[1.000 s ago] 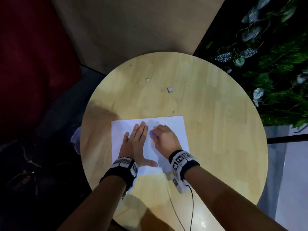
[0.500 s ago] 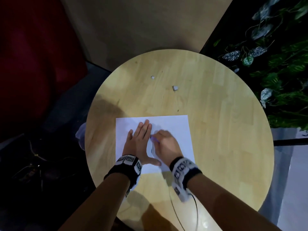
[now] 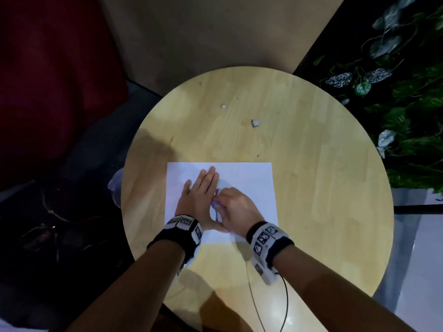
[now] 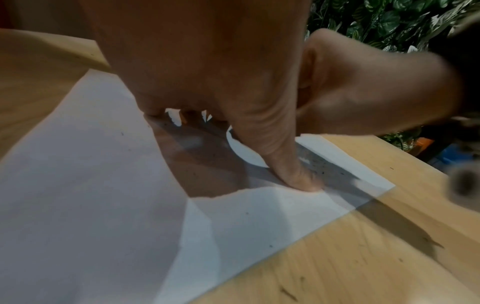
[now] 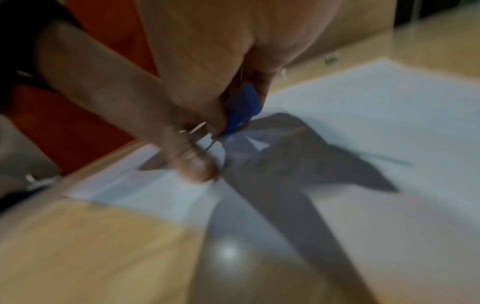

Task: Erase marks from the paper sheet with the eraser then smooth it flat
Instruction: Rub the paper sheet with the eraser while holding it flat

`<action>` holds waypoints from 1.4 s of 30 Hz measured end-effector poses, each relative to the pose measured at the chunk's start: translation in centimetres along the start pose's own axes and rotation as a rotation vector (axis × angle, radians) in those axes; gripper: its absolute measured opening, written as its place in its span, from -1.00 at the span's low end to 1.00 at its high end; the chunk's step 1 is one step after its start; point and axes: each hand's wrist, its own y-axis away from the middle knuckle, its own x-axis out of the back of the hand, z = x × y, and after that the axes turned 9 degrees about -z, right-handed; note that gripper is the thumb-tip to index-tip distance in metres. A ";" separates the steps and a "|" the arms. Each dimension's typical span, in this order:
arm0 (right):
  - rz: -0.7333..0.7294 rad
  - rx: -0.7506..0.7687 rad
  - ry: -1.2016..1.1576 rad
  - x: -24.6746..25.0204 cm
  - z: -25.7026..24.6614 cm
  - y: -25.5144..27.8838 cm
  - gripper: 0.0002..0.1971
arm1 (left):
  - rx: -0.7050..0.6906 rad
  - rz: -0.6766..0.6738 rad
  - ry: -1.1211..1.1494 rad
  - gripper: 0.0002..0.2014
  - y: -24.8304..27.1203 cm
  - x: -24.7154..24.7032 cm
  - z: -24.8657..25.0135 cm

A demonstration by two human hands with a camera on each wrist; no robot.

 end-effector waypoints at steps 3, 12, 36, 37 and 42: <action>0.176 -0.165 -0.005 1.6 2.3 -3.3 -0.85 | 0.017 -0.044 -0.013 0.48 -0.1 0.0 0.0; 0.057 -0.103 -0.160 -2.0 1.2 4.1 -0.91 | 0.023 0.016 -0.029 0.39 0.6 -0.3 0.4; 0.077 -0.026 -0.031 0.3 4.0 2.6 -0.87 | -0.100 -0.016 -0.030 0.37 0.4 0.8 -3.0; 0.071 -0.032 -0.031 0.4 3.7 1.7 -0.86 | -0.086 -0.025 -0.051 0.38 0.5 0.7 -2.9; 0.123 -0.075 -0.047 1.7 3.1 -3.2 -0.85 | -0.036 -0.041 -0.116 0.39 0.5 1.0 -2.6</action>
